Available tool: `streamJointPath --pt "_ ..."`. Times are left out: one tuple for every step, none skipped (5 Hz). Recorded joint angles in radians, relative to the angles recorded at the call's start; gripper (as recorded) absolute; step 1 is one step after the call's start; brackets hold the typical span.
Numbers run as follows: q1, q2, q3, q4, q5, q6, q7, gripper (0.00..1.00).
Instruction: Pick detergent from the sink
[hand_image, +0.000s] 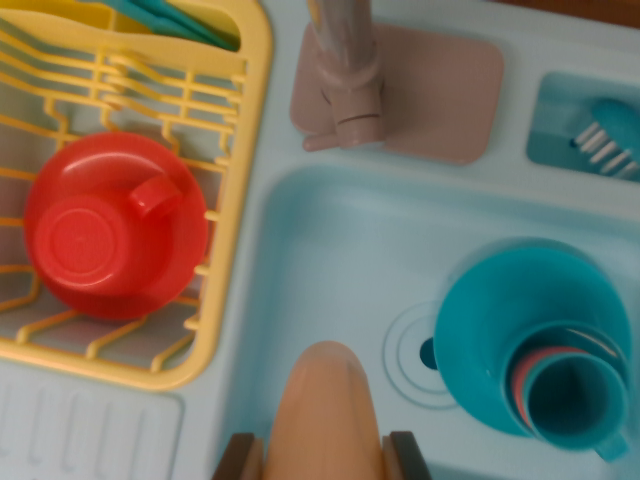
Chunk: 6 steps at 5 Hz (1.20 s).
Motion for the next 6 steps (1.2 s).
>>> streamJointPath --pt "0.0000 0.000 0.000 0.000 0.0000 0.000 0.000 1.00" --pt "-0.0001 -0.013 0.000 0.030 -0.0025 0.043 0.004 1.00" --pt "-0.0001 -0.013 0.000 0.030 -0.0025 0.043 0.004 1.00" --pt "-0.0001 -0.025 0.000 0.060 -0.0051 0.085 0.007 1.00" --pt "-0.0001 -0.025 0.000 0.060 -0.0051 0.085 0.007 1.00" --pt "-0.0002 -0.037 0.000 0.088 -0.0074 0.125 0.011 1.00"
